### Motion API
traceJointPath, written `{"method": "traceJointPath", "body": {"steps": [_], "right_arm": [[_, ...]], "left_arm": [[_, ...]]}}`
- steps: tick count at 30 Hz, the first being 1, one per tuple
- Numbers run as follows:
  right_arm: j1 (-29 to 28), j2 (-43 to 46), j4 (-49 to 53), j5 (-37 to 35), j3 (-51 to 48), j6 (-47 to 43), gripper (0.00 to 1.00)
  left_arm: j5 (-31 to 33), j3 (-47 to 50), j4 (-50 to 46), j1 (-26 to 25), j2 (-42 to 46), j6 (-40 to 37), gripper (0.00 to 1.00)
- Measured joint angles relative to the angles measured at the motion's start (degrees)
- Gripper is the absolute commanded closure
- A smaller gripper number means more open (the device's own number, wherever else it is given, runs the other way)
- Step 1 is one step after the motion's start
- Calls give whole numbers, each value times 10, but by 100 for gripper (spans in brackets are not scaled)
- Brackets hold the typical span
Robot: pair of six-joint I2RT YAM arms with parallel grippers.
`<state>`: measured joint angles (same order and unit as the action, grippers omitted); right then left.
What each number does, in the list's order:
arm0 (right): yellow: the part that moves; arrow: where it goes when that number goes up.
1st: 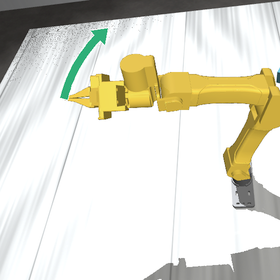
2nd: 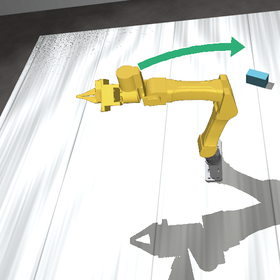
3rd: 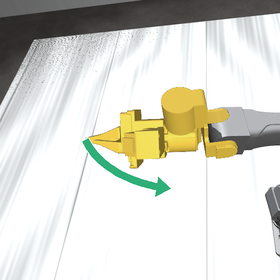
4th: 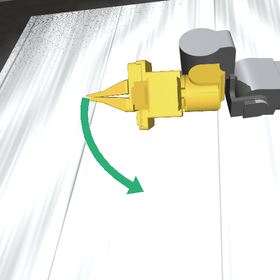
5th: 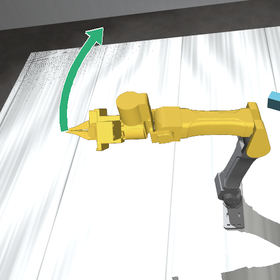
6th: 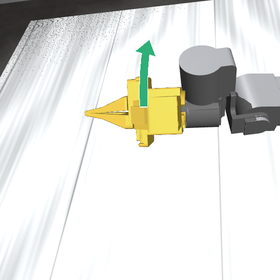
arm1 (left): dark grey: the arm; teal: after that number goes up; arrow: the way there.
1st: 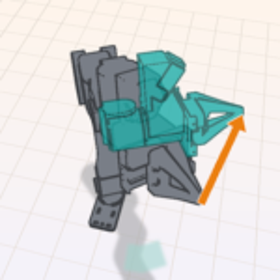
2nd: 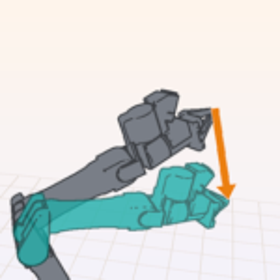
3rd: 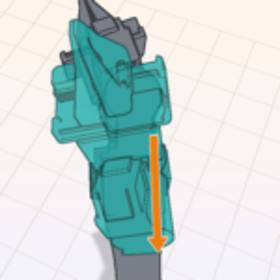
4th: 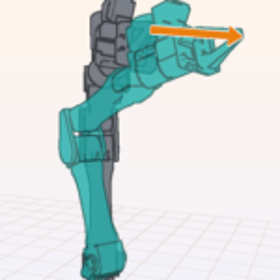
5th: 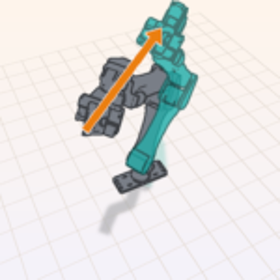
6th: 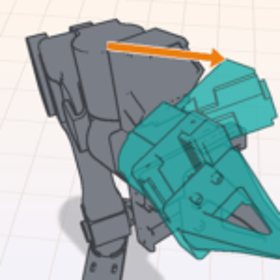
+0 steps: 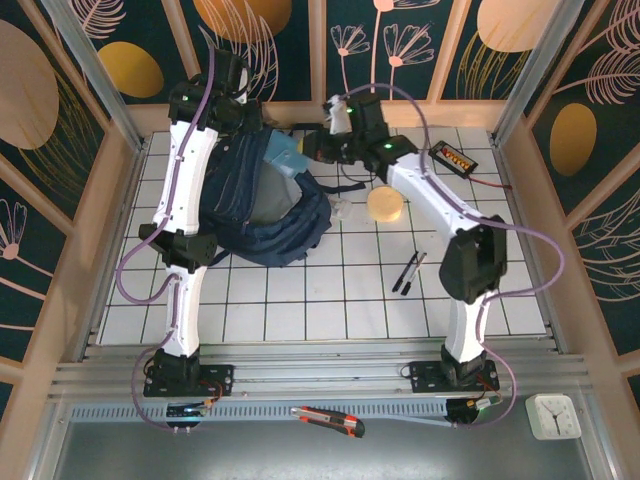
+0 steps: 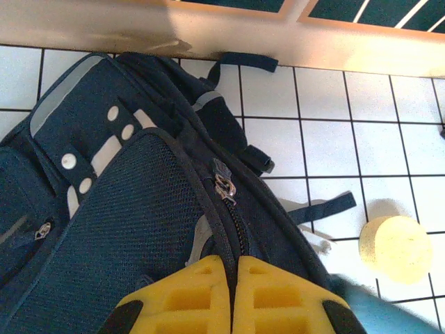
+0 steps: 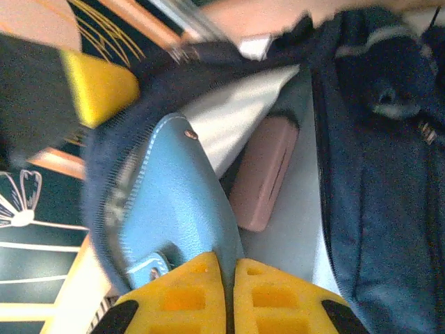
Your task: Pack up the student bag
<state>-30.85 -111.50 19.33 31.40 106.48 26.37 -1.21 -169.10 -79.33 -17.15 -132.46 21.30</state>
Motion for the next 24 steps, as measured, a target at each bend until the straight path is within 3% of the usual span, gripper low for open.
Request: {"method": "traceJointPath", "body": {"steps": [6, 11, 12, 15, 18, 24], "right_arm": [[-23, -111, 41, -1, 67, 11, 100], [-32, -148, 61, 0, 79, 25, 100], [-33, -156, 63, 0, 90, 28, 95], [-35, -180, 58, 14, 132, 49, 56], [-36, -188, 25, 34, 147, 71, 37], [-39, -132, 3, 10, 77, 70, 30]], "left_arm": [[-3, 0, 3, 0, 0, 0, 100], [-7, 0, 6, 0, 0, 0, 100], [-10, 0, 7, 0, 0, 0, 100], [-14, 0, 8, 0, 0, 2, 100], [-16, 0, 12, 0, 0, 4, 100], [-25, 0, 21, 0, -3, 6, 100]]}}
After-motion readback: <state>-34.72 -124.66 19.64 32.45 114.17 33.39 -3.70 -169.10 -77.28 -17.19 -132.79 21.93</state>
